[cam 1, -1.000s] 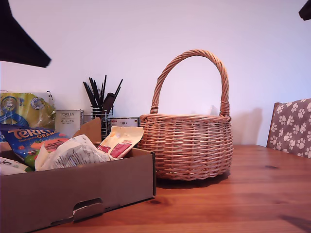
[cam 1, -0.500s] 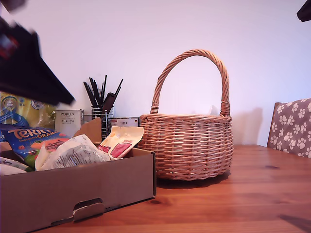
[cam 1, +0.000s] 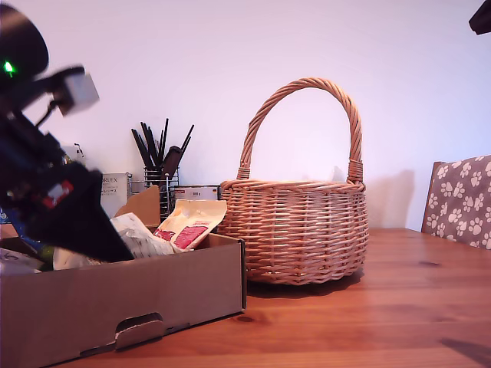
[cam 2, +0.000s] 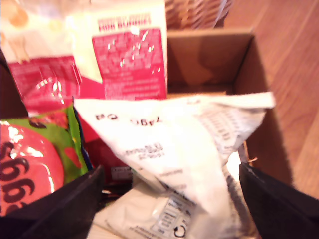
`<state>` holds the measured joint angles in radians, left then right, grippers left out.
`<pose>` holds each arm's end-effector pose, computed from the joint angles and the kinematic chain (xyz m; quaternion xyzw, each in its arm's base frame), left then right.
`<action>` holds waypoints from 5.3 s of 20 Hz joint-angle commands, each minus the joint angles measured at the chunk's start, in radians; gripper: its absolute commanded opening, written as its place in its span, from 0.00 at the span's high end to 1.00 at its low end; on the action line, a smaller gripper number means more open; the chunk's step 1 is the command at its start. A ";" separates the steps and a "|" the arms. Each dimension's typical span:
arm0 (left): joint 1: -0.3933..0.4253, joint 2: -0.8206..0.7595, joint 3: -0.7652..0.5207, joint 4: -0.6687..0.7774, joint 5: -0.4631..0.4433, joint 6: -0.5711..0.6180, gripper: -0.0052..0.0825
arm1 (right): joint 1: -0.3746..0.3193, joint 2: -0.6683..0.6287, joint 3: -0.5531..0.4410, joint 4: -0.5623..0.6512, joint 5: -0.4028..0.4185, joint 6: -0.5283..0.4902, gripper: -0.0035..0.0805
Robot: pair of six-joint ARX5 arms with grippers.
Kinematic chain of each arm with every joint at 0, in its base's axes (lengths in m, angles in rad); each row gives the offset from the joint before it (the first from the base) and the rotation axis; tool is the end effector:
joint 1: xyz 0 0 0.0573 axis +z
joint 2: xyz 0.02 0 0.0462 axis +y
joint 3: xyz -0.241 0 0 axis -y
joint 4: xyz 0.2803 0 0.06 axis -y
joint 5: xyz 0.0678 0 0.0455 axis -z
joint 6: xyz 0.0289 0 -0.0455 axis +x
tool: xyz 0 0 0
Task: Move the bags of Easter eggs from the cardboard box on the left into the woven basket on the right side.
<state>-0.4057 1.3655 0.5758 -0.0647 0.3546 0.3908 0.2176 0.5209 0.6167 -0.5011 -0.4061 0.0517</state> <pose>0.2470 -0.1170 0.1111 0.1745 0.3407 -0.4117 0.8270 0.1644 0.0481 0.2728 0.0430 0.2081 0.2953 0.9315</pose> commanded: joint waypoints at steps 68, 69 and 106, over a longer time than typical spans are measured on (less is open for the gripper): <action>-0.245 0.369 0.500 0.469 -0.064 0.002 0.80 | 0.005 0.000 -0.014 0.009 -0.007 0.001 0.97; -0.245 0.345 0.500 0.412 -0.069 -0.001 0.97 | 0.005 0.000 -0.014 0.009 -0.007 0.001 0.97; 0.413 0.202 0.764 -0.656 0.082 -0.121 0.29 | 0.005 0.024 -0.014 0.010 -0.006 0.000 0.97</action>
<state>0.0036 1.5291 1.3296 -0.6964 0.4339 0.2604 0.2176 0.5365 0.6167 -0.4984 -0.4095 0.0517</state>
